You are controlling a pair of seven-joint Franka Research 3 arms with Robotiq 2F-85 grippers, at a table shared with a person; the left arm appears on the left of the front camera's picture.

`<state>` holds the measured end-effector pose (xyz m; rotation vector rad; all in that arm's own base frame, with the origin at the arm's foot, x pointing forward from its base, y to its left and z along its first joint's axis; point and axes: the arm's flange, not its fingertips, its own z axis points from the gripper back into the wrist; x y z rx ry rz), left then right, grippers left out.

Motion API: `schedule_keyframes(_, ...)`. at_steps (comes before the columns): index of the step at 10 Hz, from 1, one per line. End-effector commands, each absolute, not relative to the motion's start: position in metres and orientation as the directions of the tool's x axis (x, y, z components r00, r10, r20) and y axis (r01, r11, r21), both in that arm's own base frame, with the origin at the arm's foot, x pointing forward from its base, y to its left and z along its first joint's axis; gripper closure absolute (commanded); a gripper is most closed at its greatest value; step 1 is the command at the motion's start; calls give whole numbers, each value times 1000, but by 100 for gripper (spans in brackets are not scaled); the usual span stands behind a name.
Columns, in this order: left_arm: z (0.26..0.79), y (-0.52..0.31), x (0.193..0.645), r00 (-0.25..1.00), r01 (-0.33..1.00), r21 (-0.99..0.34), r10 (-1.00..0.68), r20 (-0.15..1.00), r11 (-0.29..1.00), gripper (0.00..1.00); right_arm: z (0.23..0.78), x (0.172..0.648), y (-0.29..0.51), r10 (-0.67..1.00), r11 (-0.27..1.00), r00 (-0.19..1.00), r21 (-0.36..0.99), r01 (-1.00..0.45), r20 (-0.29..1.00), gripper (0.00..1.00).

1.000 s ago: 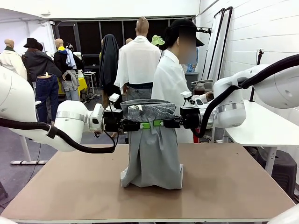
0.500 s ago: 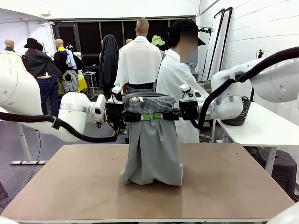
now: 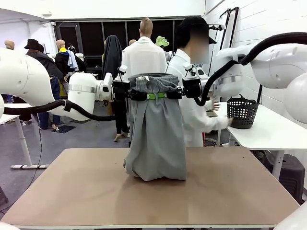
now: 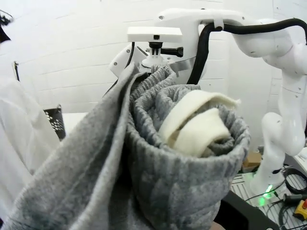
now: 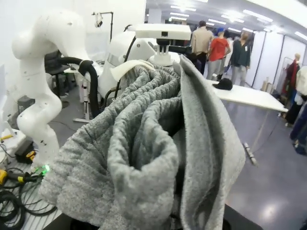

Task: Fold the training pants.
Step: Fold the Training pants in half.

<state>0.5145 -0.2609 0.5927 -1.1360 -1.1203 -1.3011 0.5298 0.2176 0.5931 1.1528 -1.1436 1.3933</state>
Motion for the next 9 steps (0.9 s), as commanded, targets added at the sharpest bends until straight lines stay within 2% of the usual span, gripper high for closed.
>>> schedule_keyframes(1,621,-293,529,-84,996,85,-121,989,3,100,617,550,254,79,-126,-127,-117,-985,989,100)
schedule_keyframes(5,649,-288,562,-150,984,161,-124,981,82,100,644,581,262,59,-73,-183,-178,-981,981,100)
schedule_keyframes(9,582,-275,585,-90,990,103,-123,988,99,100,583,579,249,69,-73,-159,-154,-985,985,100)
